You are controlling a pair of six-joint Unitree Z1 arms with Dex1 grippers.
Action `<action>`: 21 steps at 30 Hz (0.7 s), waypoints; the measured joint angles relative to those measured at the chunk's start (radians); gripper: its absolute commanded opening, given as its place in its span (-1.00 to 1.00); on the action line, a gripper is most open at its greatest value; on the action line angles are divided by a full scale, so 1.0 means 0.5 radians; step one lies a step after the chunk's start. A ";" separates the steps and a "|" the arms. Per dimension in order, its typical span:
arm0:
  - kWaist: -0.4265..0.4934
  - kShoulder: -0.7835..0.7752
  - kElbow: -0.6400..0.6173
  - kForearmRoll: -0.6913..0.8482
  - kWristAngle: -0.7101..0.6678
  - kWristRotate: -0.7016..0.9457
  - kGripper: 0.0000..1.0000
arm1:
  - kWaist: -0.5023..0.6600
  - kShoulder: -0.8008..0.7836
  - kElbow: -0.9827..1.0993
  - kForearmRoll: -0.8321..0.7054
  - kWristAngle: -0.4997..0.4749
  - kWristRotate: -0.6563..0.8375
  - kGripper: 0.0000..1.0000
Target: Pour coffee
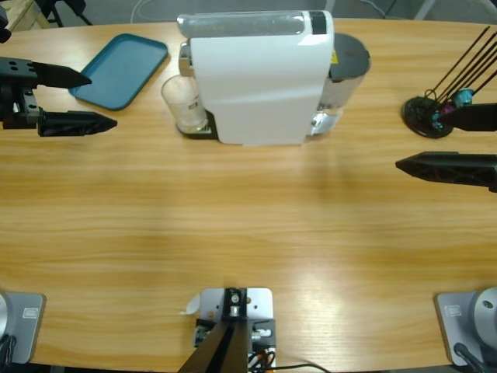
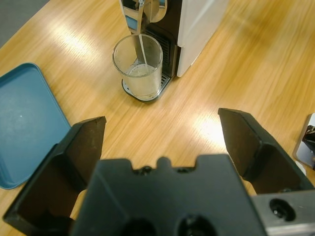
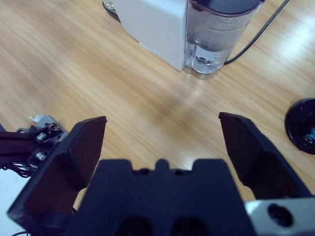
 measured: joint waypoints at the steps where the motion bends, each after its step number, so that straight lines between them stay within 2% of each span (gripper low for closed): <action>1: -0.002 0.000 0.000 0.000 -0.003 0.005 1.00 | 0.000 0.000 0.000 0.000 0.000 0.000 1.00; 21: -0.008 0.000 0.000 -0.002 -0.053 0.030 1.00 | 0.000 0.000 0.000 0.001 0.000 -0.001 1.00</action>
